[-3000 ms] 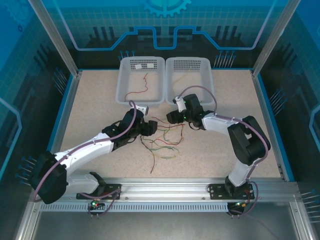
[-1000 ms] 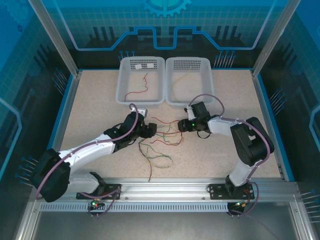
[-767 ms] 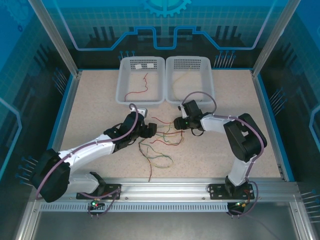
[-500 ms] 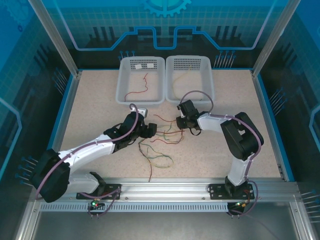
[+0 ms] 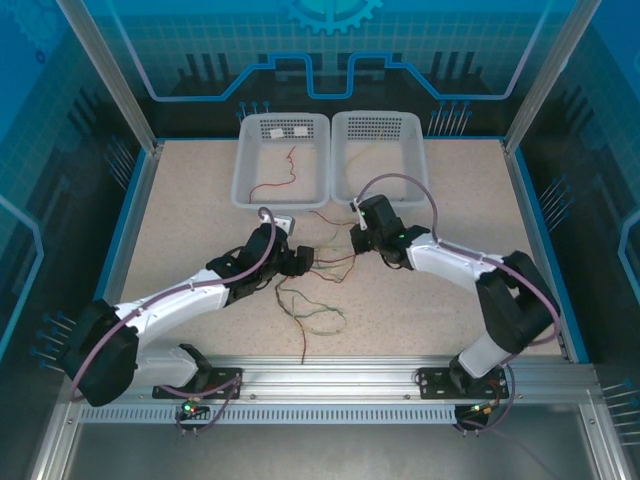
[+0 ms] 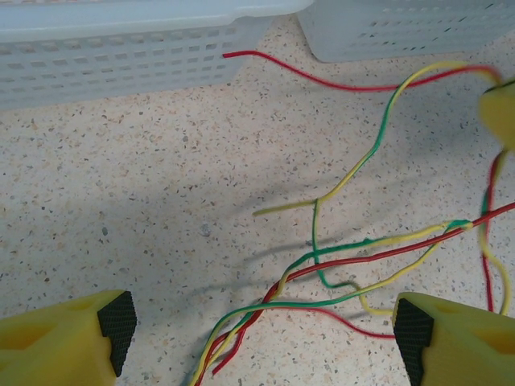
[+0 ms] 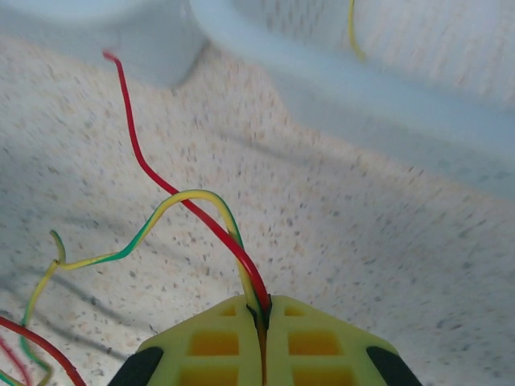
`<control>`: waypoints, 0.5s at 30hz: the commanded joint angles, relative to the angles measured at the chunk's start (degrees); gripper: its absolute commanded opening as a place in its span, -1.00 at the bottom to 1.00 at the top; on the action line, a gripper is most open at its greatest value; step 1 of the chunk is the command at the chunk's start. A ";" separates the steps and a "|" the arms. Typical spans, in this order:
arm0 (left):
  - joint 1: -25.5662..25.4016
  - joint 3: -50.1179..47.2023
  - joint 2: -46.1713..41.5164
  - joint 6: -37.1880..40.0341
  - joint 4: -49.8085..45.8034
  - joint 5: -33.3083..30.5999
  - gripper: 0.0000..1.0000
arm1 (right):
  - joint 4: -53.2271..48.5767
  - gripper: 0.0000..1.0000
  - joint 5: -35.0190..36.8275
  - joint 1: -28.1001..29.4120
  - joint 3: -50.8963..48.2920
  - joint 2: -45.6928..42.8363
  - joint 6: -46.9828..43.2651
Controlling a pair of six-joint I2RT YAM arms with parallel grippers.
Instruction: Untangle the cables
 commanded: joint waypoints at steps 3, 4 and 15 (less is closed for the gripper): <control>0.40 -0.76 -2.40 1.23 1.21 -1.43 0.71 | 0.09 -1.00 6.95 2.28 -1.71 -7.16 -6.18; 0.45 -0.75 -2.47 1.29 1.29 -1.37 0.71 | 0.09 -1.00 8.01 2.62 -1.80 -8.50 -7.41; 0.41 -0.63 -3.70 2.33 2.82 -1.71 0.71 | -3.55 -1.00 16.93 3.90 0.05 -18.55 -15.67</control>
